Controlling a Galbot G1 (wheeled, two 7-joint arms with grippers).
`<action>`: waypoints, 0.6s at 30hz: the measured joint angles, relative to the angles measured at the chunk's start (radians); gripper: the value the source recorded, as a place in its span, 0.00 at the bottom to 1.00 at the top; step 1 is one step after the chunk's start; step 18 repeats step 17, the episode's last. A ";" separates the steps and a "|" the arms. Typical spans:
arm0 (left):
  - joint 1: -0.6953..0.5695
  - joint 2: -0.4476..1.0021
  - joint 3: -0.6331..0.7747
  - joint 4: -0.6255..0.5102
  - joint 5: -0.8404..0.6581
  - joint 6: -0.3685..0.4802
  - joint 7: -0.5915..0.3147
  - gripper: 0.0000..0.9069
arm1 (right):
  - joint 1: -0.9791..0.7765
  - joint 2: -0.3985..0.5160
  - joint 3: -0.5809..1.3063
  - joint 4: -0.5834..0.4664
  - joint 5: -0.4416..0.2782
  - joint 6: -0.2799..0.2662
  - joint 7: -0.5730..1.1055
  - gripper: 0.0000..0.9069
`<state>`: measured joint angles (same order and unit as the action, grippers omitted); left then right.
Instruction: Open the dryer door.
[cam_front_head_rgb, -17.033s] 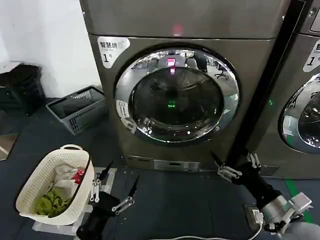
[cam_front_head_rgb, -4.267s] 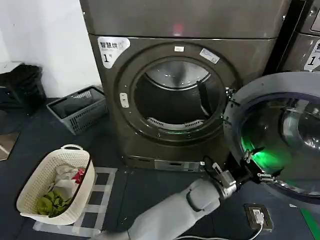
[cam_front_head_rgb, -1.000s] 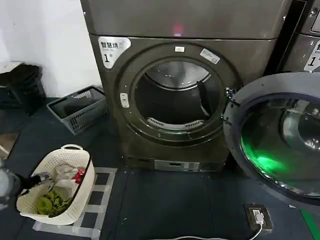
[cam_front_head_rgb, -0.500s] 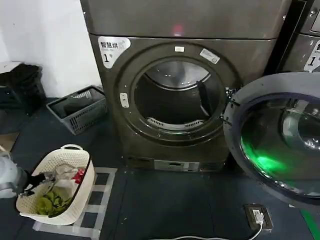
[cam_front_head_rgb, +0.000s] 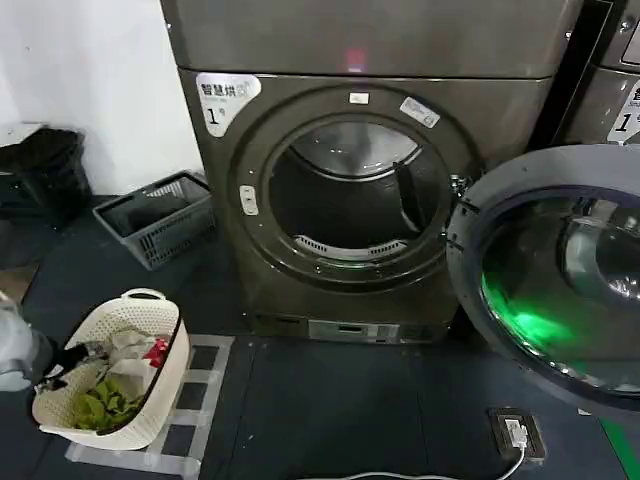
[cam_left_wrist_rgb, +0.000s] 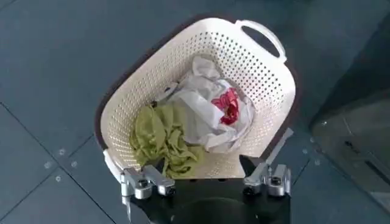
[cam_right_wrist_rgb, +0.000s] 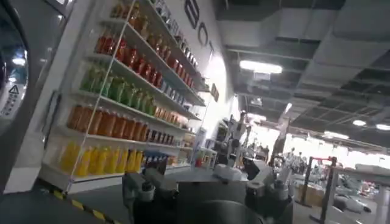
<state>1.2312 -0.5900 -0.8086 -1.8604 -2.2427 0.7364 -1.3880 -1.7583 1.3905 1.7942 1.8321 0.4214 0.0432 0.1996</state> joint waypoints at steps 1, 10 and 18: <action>0.000 0.000 0.000 0.000 0.000 0.000 0.000 1.00 | 0.000 0.000 0.001 0.000 -0.001 0.001 0.000 1.00; 0.001 0.001 0.000 0.005 0.004 0.000 0.001 1.00 | 0.000 0.001 0.004 -0.001 -0.004 -0.001 -0.003 1.00; 0.002 0.003 0.000 0.010 0.002 0.000 0.003 1.00 | 0.000 0.002 0.004 -0.001 -0.005 -0.001 -0.005 1.00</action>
